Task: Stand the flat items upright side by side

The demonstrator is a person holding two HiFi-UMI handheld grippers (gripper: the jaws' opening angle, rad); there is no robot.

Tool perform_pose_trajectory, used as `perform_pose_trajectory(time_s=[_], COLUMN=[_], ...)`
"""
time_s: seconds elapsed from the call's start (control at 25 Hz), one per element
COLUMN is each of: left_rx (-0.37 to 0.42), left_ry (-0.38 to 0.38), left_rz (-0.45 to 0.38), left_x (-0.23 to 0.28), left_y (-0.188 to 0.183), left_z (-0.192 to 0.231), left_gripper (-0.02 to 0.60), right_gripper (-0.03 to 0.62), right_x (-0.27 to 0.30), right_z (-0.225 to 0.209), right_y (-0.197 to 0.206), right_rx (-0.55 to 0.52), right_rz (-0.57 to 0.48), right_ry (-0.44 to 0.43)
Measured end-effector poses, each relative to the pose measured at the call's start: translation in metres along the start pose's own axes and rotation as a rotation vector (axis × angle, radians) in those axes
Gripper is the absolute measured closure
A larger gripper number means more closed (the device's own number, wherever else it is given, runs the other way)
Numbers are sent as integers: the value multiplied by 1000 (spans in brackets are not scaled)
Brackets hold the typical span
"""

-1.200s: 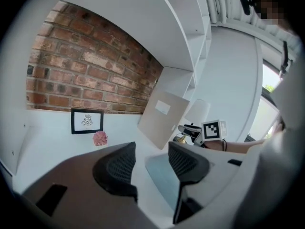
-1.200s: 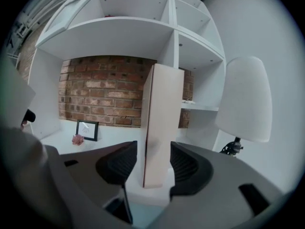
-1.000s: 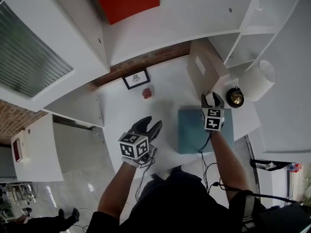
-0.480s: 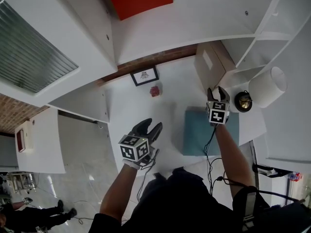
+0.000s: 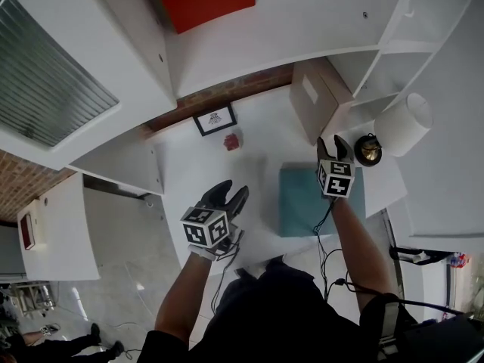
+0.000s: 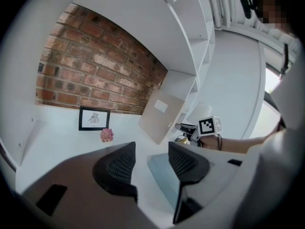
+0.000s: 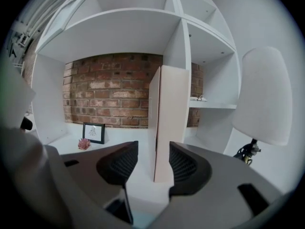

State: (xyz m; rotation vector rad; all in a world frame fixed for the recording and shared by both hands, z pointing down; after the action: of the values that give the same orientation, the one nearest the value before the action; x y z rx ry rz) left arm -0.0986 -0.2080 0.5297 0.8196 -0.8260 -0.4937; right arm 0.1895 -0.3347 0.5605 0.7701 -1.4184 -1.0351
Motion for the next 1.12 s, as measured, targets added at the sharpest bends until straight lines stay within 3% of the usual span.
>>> perform_pose_trajectory(time_s=[0.28, 0.52, 0.8, 0.96, 1.12], left_rx=[60, 107, 148, 250, 356], left_ry=[66, 167, 291, 300, 302], left_rz=[11, 18, 66, 100, 147], left_x=[-16, -29, -5, 9, 29], left_y=[5, 11, 37, 48, 46], left_z=[-16, -34, -57, -78, -98], left_gripper=[370, 370, 370, 368, 340], right_gripper=[393, 394, 393, 389, 334], right_x=[-61, -126, -218, -263, -281], right_z=[12, 7, -21, -36, -46], right_y=[8, 32, 90, 144, 186], right_rx=[63, 148, 380, 553, 727], right_rz=[-2, 26, 59, 79, 71], right_ry=[34, 123, 239, 286, 317])
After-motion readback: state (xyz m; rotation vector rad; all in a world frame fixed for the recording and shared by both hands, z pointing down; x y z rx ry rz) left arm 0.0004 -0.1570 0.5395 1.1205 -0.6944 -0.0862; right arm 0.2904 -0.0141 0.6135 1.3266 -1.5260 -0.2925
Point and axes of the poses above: the fingertips, and each gripper's own axes: x forward along the fingers, z to its left, y out of its underside, the point moved 2 cm from there along -x, backward along the fingers, and after that the axes turned 1 degree about -y, right-handed, at the moved point
